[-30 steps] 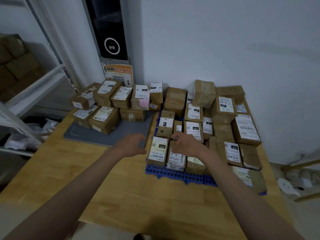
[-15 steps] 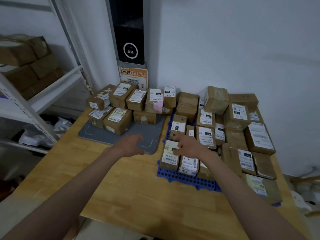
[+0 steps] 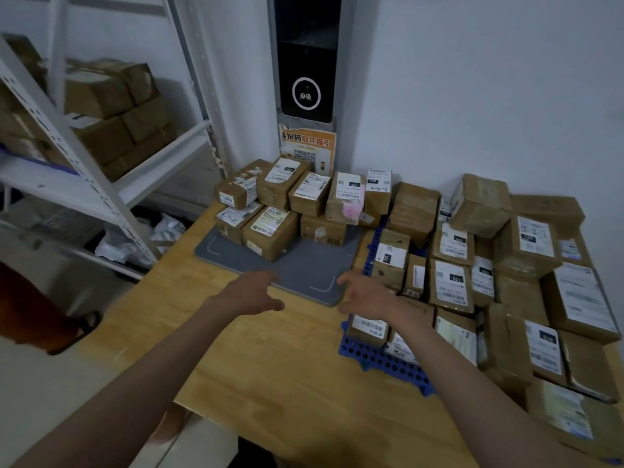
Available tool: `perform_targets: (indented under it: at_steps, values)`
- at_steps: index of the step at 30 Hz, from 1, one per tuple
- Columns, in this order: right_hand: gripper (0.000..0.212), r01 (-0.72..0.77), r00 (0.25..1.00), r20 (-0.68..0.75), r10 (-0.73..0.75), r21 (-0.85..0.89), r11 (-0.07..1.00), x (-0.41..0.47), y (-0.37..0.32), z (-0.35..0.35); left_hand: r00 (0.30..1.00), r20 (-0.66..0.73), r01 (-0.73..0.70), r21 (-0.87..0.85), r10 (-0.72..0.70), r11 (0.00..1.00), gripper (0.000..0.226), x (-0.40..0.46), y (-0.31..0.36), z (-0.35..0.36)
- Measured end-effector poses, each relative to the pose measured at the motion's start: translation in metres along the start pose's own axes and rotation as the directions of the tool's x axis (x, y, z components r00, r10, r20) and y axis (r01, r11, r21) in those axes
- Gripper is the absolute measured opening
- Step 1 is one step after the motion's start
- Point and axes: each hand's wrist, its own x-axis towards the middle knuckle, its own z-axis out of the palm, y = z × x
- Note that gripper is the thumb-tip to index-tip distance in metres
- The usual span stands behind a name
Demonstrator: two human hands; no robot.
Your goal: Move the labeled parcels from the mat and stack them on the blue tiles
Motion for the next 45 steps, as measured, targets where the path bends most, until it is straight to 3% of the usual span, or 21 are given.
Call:
perform_targets:
  at_steps: [14, 20, 26, 29, 32, 36, 45]
  values:
    - [0.059, -0.020, 1.000, -0.018, 0.020, 0.040, 0.999, 0.130, -0.092, 0.014, 0.997, 0.077, -0.003, -0.010, 0.004, 1.000, 0.069, 0.094, -0.115, -0.070]
    - [0.059, -0.044, 0.998, -0.044, 0.051, 0.146, 0.988, 0.199, -0.138, 0.018, 0.999, 0.043, -0.016, 0.009, 0.016, 1.000, 0.059, 0.149, -0.166, -0.103]
    - [0.064, -0.110, 0.992, -0.031, 0.121, 0.243, 0.964, 0.257, -0.174, 0.025, 1.000, 0.013, -0.004, 0.006, 0.004, 1.000, 0.078, 0.201, -0.197, -0.131]
    - [0.068, -0.121, 0.991, -0.026, 0.132, 0.261, 0.958, 0.283, -0.186, 0.025, 1.000, -0.020, -0.022, 0.020, 0.022, 1.000, 0.067, 0.224, -0.209, -0.141]
    - [0.058, -0.115, 0.990, -0.044, 0.133, 0.287, 0.951, 0.306, -0.194, 0.024, 0.999, -0.028, -0.027, 0.060, 0.028, 0.998, 0.066, 0.244, -0.217, -0.152]
    - [0.037, -0.114, 0.986, -0.080, 0.147, 0.322, 0.940, 0.334, -0.203, 0.023, 0.994, -0.084, 0.065, -0.073, -0.071, 0.995, 0.077, 0.274, -0.228, -0.159]
    - [0.060, -0.106, 0.967, -0.150, 0.207, 0.502, 0.858, 0.394, -0.219, 0.022, 0.999, -0.051, 0.003, -0.212, -0.014, 0.977, 0.090, 0.333, -0.237, -0.156]
